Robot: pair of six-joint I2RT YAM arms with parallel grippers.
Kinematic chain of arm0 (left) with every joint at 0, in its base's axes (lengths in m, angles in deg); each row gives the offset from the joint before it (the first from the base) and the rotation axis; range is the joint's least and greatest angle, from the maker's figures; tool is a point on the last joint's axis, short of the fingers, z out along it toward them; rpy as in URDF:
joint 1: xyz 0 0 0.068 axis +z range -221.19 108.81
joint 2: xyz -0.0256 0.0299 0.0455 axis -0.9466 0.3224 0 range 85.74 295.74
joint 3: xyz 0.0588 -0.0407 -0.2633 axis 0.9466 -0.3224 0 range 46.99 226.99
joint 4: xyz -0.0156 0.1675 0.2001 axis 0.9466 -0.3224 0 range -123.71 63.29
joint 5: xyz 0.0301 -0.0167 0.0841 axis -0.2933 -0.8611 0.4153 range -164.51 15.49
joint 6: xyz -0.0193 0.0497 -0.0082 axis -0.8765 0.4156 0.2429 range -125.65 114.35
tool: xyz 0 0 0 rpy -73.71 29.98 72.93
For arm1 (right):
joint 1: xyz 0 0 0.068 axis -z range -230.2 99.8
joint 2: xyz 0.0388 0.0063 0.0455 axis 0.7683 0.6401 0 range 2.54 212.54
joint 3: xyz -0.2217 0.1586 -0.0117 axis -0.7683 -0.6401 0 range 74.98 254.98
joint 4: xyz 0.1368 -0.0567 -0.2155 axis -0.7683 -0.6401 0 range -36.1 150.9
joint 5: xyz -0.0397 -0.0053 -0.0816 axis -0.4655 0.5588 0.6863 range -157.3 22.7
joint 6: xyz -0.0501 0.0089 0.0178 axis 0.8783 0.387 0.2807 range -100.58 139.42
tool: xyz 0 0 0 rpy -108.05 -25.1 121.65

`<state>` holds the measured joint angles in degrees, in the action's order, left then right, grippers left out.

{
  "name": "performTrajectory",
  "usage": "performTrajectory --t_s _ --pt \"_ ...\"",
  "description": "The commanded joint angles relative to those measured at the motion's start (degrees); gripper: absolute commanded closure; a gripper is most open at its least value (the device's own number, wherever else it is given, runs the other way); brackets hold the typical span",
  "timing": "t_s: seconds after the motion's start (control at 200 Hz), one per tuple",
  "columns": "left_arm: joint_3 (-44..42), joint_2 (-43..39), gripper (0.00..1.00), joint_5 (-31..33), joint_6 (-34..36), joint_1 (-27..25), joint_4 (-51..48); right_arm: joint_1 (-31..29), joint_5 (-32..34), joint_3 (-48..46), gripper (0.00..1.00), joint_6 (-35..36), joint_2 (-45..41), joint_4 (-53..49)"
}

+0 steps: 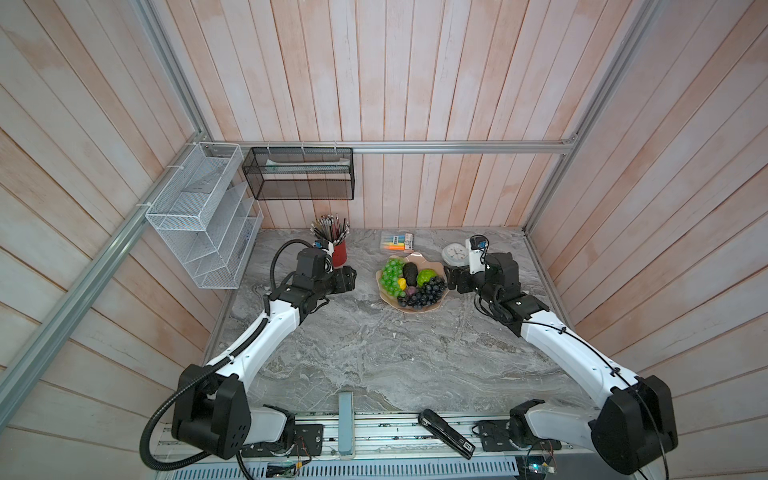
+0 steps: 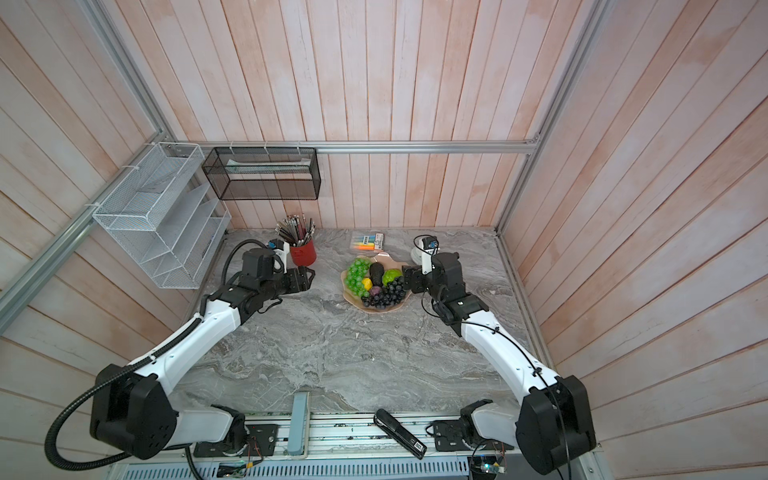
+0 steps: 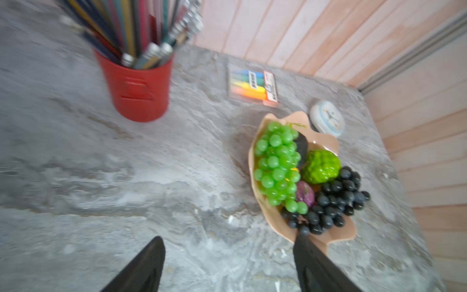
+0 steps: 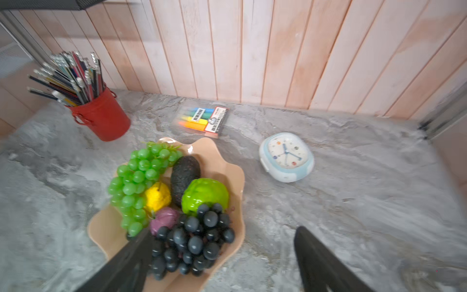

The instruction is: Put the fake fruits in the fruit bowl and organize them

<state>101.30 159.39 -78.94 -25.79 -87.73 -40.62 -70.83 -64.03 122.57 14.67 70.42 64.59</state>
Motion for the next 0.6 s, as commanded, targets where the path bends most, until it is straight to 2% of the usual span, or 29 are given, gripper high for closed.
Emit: performTrajectory --t_s 0.0,0.105,0.22,0.33,0.405,0.475,0.595 --pt "-8.82 -8.66 0.01 7.41 5.61 1.31 12.20 2.95 0.66 -8.09 0.02 8.74 -6.27 14.84" --pt "-21.79 -17.12 0.00 9.62 11.27 2.06 24.51 6.80 0.27 -15.01 0.02 12.83 -10.61 22.44" --pt "-29.50 -19.85 0.00 16.62 14.89 3.25 31.40 14.31 -1.30 -19.52 0.02 8.22 -11.83 25.99" --pt "-33.75 -17.22 0.00 23.24 18.23 4.81 38.70 18.05 -0.09 -27.64 0.02 5.24 -12.48 36.51" --pt "-37.02 -13.05 0.00 22.53 19.77 7.75 46.46 18.55 1.13 -30.35 0.02 5.54 -10.54 39.10" --pt "-38.48 -8.16 0.00 20.94 19.90 9.89 52.58 18.76 3.22 -34.05 0.02 5.39 -6.76 46.15" --pt "-40.82 -1.09 0.00 20.39 20.77 10.18 64.25 19.45 2.38 -37.31 0.02 5.66 0.67 55.79"
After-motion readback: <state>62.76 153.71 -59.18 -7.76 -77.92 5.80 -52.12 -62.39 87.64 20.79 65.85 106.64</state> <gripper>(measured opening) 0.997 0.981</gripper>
